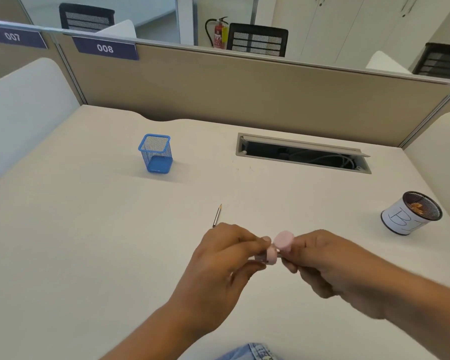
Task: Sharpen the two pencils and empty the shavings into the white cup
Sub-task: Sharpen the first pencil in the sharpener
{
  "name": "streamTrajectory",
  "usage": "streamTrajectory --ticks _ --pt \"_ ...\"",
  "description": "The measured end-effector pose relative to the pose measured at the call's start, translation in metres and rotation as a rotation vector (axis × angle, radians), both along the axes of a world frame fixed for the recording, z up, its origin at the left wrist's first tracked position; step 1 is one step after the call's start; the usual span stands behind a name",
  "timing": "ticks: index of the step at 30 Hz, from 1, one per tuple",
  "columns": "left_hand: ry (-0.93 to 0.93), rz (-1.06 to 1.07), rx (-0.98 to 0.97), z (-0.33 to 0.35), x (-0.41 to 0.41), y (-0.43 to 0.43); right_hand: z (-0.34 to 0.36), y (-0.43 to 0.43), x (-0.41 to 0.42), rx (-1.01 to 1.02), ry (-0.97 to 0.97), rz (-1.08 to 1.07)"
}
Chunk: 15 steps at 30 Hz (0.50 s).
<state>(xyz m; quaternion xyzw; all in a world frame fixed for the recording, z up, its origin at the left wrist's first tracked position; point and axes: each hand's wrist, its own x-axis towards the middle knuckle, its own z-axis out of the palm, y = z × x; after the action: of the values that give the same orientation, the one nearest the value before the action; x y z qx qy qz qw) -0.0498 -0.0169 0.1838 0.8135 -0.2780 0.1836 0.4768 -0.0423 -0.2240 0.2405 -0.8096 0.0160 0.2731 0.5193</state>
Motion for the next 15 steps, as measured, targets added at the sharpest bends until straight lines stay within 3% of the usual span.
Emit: streamTrajectory --ticks 1,3,10,13,15 --pt "-0.037 -0.006 0.015 0.001 -0.001 -0.001 0.005 -0.002 0.001 0.037 0.071 0.023" --pt "-0.019 -0.005 -0.004 0.004 -0.001 -0.001 0.009 -0.003 0.004 -0.012 0.011 0.104" --pt "0.328 -0.105 0.021 0.024 0.007 0.014 0.009 -0.008 -0.005 -0.405 -0.786 0.292" --pt "0.634 -0.174 0.027 0.028 0.014 0.018 0.009 -0.007 -0.005 -0.574 -1.008 0.418" --pt "0.727 -0.193 0.043 0.028 0.014 0.017 0.006 -0.007 -0.003 -0.646 -1.137 0.446"
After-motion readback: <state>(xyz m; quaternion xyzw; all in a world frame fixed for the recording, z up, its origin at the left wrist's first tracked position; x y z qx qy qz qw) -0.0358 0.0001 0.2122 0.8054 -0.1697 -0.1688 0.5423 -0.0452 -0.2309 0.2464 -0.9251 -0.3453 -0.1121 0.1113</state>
